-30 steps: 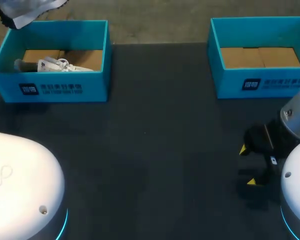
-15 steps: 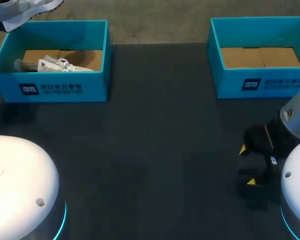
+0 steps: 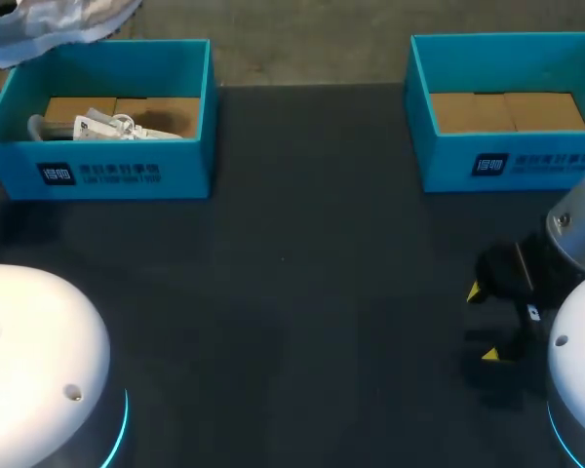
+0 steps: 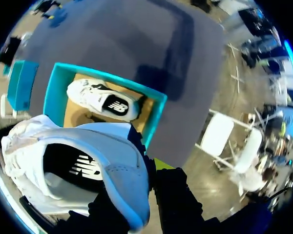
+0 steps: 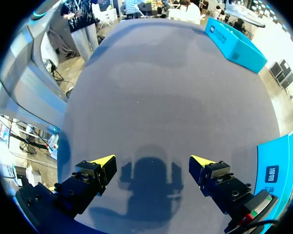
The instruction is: Take the shoe out of the shoebox, open the shoe tongue, remove and reinsert the insole, then place the shoe into the shoebox
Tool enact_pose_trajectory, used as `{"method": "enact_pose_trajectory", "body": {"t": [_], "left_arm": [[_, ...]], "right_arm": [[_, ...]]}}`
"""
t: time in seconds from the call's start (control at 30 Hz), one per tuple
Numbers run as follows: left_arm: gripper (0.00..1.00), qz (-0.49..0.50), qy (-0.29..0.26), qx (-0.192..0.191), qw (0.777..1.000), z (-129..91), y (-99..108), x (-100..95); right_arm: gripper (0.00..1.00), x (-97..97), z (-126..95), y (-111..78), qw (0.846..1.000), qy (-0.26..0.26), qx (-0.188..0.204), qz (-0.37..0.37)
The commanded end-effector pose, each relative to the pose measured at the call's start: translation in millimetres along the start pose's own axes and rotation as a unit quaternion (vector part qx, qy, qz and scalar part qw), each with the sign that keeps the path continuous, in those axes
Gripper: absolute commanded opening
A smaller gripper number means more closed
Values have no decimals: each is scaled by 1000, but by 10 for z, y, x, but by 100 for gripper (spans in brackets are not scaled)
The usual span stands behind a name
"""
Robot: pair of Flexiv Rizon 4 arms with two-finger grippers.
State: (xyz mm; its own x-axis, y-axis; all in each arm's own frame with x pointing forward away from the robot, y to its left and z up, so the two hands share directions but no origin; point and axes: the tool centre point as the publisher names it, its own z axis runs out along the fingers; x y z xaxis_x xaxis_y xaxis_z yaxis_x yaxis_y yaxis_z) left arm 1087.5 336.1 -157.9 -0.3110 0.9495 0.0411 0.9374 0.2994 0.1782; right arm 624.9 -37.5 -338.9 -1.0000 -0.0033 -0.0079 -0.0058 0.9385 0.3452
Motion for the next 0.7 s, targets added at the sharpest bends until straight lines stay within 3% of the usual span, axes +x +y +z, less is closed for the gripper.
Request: {"method": "enact_pose_trajectory", "body": {"t": [0.03,0.2,0.53,0.7], "left_arm": [[0,128,-25,10,991,147,160,41],[0,153,-19,-13,988,239,270,22],[0,142,13,-20,990,409,466,-151],[0,148,16,-30,988,488,455,-226]], "right_arm": [[100,19,2,8,1000,-2,3,1],[100,19,2,8,1000,-2,3,1],[100,19,2,8,1000,-2,3,1],[100,19,2,8,1000,-2,3,1]]}}
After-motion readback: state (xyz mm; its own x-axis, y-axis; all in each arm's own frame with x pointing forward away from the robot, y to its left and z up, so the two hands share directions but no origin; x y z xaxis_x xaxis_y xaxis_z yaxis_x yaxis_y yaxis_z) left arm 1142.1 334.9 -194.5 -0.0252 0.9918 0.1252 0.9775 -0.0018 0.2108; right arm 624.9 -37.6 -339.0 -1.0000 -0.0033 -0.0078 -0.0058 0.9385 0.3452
